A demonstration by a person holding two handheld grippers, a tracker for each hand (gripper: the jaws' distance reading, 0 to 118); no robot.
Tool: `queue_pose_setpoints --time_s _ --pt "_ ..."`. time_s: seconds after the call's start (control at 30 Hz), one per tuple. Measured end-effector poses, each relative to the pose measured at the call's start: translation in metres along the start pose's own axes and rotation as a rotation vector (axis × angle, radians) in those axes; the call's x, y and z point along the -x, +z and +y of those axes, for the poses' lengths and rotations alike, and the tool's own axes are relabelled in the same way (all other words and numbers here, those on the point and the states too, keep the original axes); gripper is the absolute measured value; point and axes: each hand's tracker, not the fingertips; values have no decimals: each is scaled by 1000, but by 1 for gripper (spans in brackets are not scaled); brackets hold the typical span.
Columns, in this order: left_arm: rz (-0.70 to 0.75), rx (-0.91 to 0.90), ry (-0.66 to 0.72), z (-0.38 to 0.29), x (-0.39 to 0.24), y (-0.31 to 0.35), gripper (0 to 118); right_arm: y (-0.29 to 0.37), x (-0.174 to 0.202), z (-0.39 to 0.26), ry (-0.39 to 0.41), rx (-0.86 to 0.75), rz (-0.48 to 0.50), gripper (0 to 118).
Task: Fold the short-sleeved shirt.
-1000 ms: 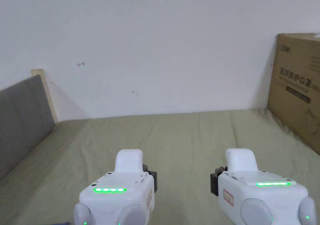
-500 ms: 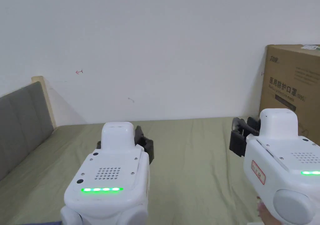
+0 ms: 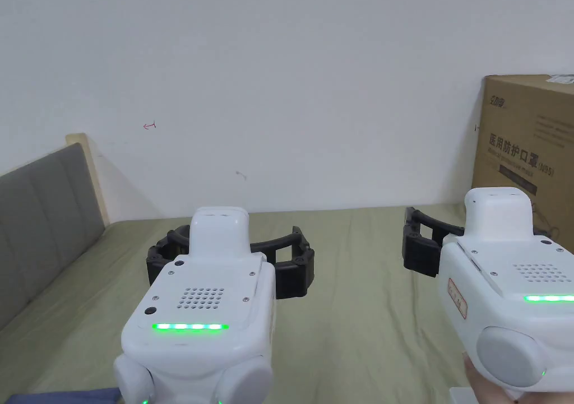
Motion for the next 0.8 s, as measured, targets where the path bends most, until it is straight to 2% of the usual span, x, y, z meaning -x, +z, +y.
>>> queue_pose_setpoints --time_s 0.8 --pt "-25 78 41 -6 3 -12 118 -5 12 -3 43 14 32 91"
